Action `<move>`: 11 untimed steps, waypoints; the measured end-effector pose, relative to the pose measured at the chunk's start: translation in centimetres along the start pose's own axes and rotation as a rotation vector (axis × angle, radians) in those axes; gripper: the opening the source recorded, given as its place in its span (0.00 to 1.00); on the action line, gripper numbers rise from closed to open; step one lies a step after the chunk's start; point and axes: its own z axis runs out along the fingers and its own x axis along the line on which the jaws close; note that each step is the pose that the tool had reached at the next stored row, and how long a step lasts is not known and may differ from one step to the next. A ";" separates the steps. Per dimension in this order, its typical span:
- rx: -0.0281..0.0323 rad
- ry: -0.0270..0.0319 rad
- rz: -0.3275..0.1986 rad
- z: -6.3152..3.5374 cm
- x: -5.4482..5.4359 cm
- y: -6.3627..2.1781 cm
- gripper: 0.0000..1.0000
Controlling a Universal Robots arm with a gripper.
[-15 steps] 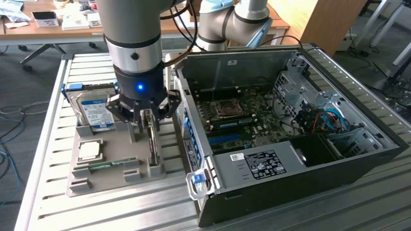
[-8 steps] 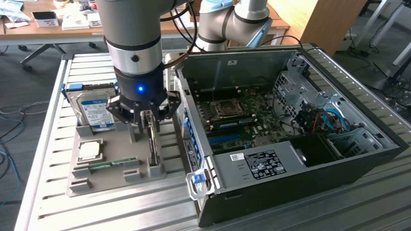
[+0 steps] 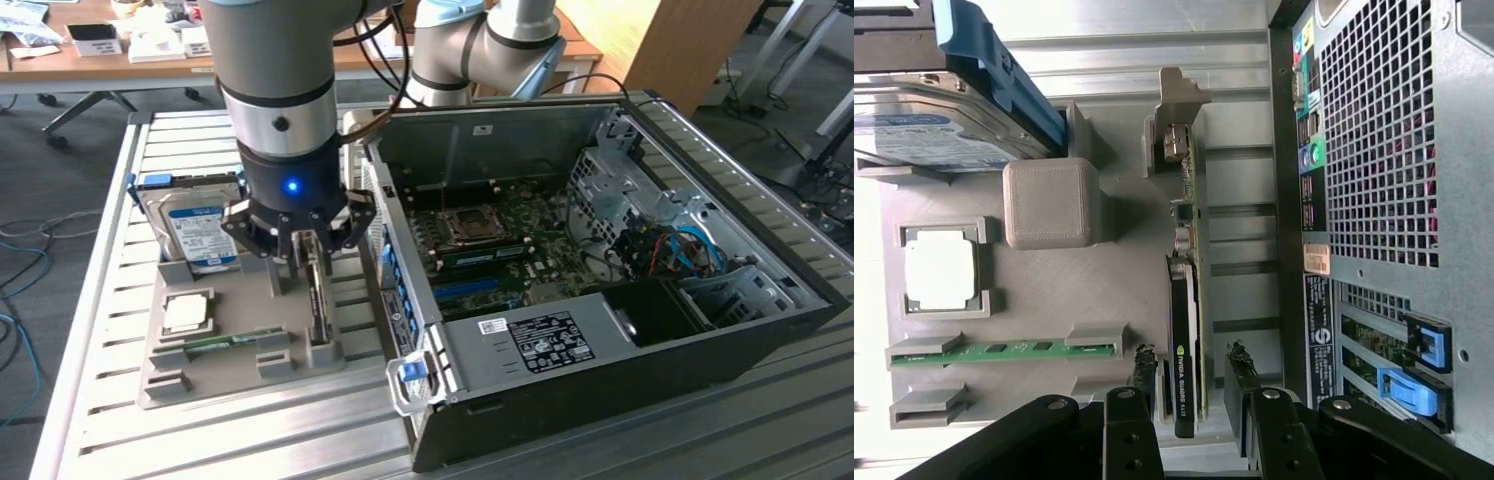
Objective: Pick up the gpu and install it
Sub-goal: 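Pick up the gpu and move the gpu toward the slot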
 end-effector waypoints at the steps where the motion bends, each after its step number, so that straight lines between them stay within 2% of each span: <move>1: -0.0001 -0.0001 0.000 0.05 0.0 0.00 0.42; 11: -0.0001 -0.0001 0.000 0.23 0.0 0.00 0.42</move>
